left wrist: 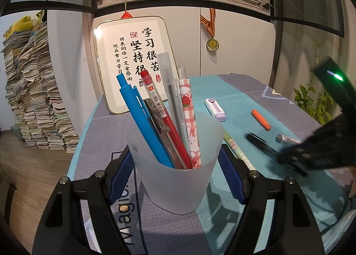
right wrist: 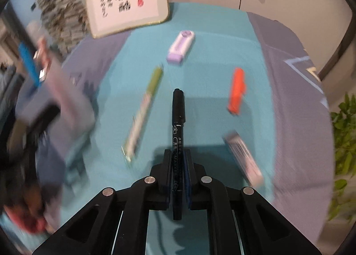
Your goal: Organize stationery
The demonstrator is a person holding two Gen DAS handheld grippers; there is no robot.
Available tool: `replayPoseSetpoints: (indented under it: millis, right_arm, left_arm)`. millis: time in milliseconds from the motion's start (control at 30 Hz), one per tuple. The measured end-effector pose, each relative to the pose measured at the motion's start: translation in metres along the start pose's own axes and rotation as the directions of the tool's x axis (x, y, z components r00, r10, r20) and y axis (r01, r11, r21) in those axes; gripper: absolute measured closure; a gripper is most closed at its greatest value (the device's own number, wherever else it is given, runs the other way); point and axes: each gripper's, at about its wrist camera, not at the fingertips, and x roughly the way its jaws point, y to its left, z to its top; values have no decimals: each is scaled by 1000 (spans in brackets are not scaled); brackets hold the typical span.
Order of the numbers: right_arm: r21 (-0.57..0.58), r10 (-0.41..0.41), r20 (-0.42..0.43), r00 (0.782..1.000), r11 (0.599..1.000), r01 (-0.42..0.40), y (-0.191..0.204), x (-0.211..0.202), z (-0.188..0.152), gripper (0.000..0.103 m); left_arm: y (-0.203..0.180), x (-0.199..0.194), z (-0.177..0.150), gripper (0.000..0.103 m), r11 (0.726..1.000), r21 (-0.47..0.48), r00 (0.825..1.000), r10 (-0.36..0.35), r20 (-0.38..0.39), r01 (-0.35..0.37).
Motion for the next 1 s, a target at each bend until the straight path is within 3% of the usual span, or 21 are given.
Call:
replayPoseSetpoints:
  millis: [167, 233, 267, 333, 367, 400, 500, 667, 733, 767, 867, 1000]
  right_arm:
    - [-95, -34, -75, 997, 995, 27, -2, -9, -22, 92]
    - [-95, -43, -69, 997, 995, 36, 0, -9, -18, 92]
    - [-89, -48, -58, 997, 995, 43, 0, -9, -13, 88]
    - [-81, -54, -40, 998, 995, 51, 0, -6, -1, 74]
    - [-76, -54, -31, 998, 996, 51, -1, -4, 5, 60]
    - [-73, -57, -20, 998, 996, 56, -2, -2, 11, 56]
    - [-68, -102, 8, 995, 992, 103, -5, 6, 25, 56]
    - [-64, -109, -23, 994, 992, 107, -3, 23, 39, 57]
    - [-77, -116, -14, 993, 990, 114, 1, 25, 40, 73]
    - [-86, -104, -19, 994, 991, 102, 4, 25, 41, 88]
    - [-95, -115, 11, 993, 989, 116, 11, 15, 39, 88]
    - [-62, -44, 105, 994, 997, 51, 14, -23, 37, 88]
  left_arm:
    - [0, 0, 0, 29, 1000, 1, 1000, 1, 0, -1]
    - [0, 0, 0, 29, 1000, 0, 1000, 1, 0, -1]
    - [0, 0, 0, 29, 1000, 0, 1000, 0, 0, 0]
    - [0, 0, 0, 29, 1000, 0, 1000, 1, 0, -1]
    - [0, 0, 0, 29, 1000, 1, 1000, 1, 0, -1]
    - [0, 0, 0, 29, 1000, 1, 1000, 1, 0, -1]
    - [0, 0, 0, 29, 1000, 1, 1000, 1, 0, -1]
    - [0, 0, 0, 29, 1000, 1, 1000, 1, 0, -1]
    - [0, 0, 0, 29, 1000, 1, 1000, 1, -1, -1]
    - [0, 0, 0, 29, 1000, 1, 1000, 1, 0, -1]
    - [0, 0, 0, 29, 1000, 1, 1000, 1, 0, -1]
    - [0, 0, 0, 29, 1000, 2, 1000, 1, -1, -1]
